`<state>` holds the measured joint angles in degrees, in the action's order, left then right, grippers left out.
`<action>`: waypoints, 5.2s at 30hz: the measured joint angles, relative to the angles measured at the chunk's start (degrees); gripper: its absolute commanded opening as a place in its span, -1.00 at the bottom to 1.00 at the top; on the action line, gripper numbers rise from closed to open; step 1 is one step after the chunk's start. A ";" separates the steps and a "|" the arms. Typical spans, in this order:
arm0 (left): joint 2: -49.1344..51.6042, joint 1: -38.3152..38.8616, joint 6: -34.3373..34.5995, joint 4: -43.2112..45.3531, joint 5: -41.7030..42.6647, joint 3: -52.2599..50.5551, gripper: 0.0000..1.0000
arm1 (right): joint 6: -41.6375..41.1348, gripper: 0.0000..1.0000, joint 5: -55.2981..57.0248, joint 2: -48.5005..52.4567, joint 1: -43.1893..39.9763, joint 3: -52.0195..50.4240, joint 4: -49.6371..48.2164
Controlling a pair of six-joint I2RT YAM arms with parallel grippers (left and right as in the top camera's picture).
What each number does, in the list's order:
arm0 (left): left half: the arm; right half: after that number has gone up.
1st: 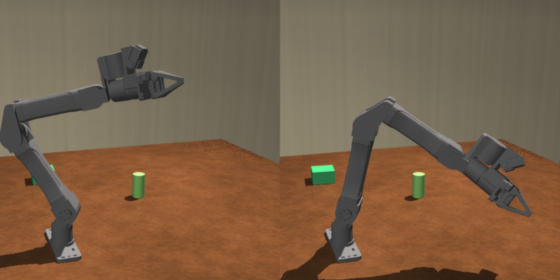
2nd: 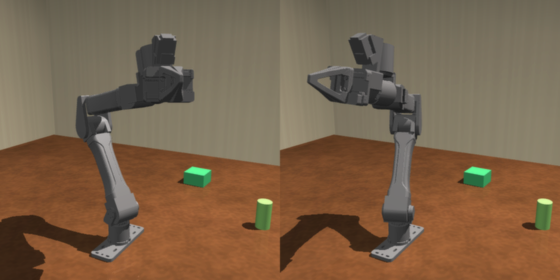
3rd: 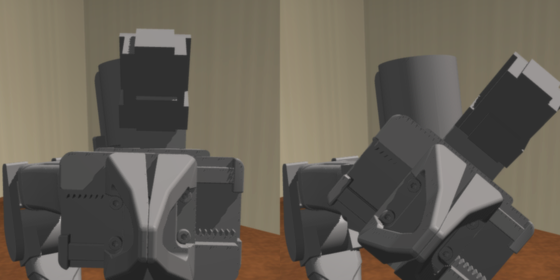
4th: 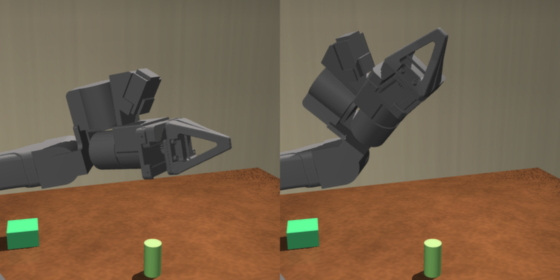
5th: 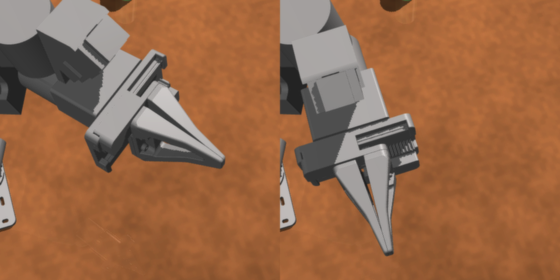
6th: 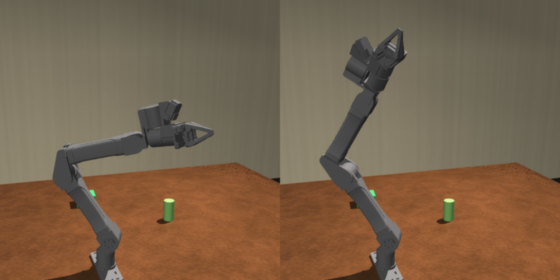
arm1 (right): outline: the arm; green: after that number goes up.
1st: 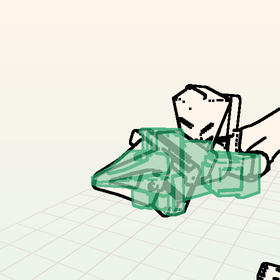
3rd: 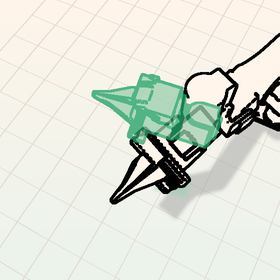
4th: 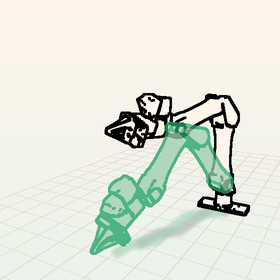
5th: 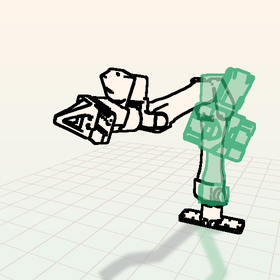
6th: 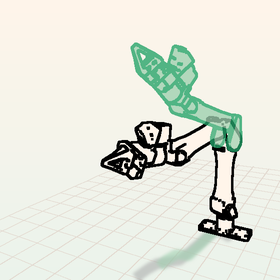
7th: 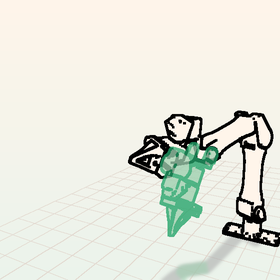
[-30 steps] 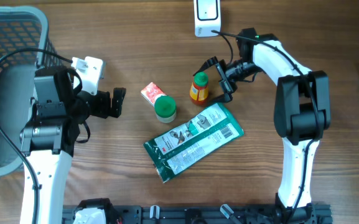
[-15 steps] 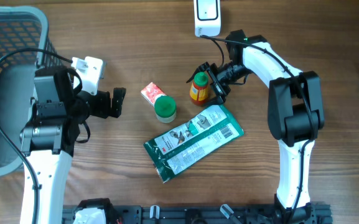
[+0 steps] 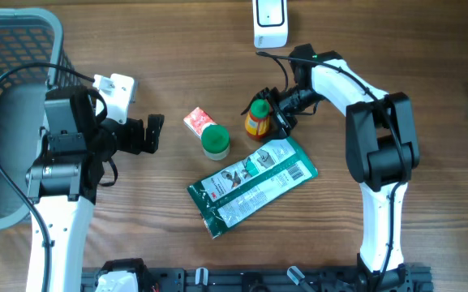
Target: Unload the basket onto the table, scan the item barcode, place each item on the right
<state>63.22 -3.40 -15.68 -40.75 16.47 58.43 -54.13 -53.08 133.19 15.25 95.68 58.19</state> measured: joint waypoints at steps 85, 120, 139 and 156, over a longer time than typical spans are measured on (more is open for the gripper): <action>0.02 0.00 0.02 0.02 0.00 0.00 1.00 | -28.76 -0.26 -33.40 -27.30 -1.92 -28.92 -48.24; 0.02 0.00 0.02 0.00 0.00 0.00 1.00 | -10.21 -0.22 41.33 -51.76 -6.19 -28.13 1.20; 0.02 0.00 0.02 -0.02 0.00 0.00 1.00 | -11.23 -0.19 55.32 -45.77 -6.19 -27.87 -24.52; 0.02 0.00 0.02 0.04 0.00 0.00 1.00 | -9.20 -0.22 59.43 -7.74 -1.73 13.00 -29.53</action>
<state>63.24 -3.40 -15.66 -40.71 16.47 58.43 -63.33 6.35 125.45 13.52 108.68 28.67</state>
